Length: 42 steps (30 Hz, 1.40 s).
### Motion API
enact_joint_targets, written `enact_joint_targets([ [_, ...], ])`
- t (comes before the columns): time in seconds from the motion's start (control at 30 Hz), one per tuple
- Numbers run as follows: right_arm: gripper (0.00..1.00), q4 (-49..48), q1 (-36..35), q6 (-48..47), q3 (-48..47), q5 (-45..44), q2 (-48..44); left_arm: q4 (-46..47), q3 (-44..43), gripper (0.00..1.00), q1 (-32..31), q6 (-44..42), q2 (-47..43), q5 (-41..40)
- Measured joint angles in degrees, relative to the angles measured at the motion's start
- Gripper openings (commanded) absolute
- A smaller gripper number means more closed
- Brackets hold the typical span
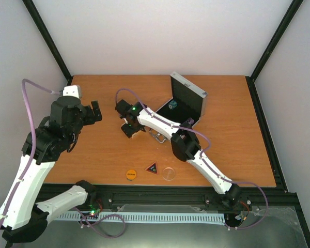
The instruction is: Pack up texas hold em set
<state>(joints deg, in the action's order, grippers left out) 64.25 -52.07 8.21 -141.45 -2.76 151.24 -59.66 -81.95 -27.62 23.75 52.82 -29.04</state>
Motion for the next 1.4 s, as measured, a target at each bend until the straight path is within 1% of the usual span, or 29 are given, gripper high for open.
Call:
enact_joint_targets([
  [0.13, 0.41, -0.5, 0.0, -0.4, 0.7, -0.3, -0.3, 0.0, 0.4, 1.00, 0.0, 0.1, -0.1, 0.2],
  [0.17, 0.38, -0.7, 0.0, -0.9, 1.3, -0.5, -0.7, 0.0, 0.7, 1.00, 0.0, 0.1, -0.2, 0.3],
  [0.2, 0.36, -0.9, 0.0, -1.2, 2.0, -0.6, -1.0, 0.0, 1.1, 1.00, 0.0, 0.1, -0.3, 0.3],
  [0.37, 0.34, -0.9, 0.0, -2.8, 8.6, -2.1, -5.2, 0.0, 3.0, 1.00, 0.0, 0.6, -0.8, 0.5],
  [0.57, 0.34, 1.2, 0.3, -4.5, 15.6, -2.8, -13.7, 0.4, 4.7, 1.00, 0.0, 0.7, -1.0, 0.6],
  [0.73, 0.33, 2.5, 1.6, -4.6, 16.3, -3.5, -22.6, 1.1, 5.7, 1.00, 0.0, 0.8, -1.0, 1.2],
  [0.87, 0.31, 2.6, 5.3, -4.4, 17.6, -4.5, -27.5, 1.5, 5.9, 1.00, 0.0, 0.8, -0.6, 1.7],
  [0.97, 0.31, 2.5, 9.0, -4.3, 20.2, -5.8, -28.5, 1.8, 5.9, 1.00, 0.0, 0.8, -0.2, 1.9],
  [1.07, 0.31, 2.0, 12.0, -4.3, 24.8, -7.3, -28.4, 1.8, 5.9, 1.00, 0.0, 0.8, 0.0, 1.9],
  [1.23, 0.31, 1.3, 15.0, -4.3, 30.6, -7.8, -28.4, 1.8, 5.9, 1.00, 0.0, 0.8, 0.0, 2.0],
  [1.4, 0.31, -1.0, 16.8, -5.5, 32.8, -8.9, -28.5, 1.8, 5.9, 1.00, 0.0, 1.0, 0.0, 2.0],
])
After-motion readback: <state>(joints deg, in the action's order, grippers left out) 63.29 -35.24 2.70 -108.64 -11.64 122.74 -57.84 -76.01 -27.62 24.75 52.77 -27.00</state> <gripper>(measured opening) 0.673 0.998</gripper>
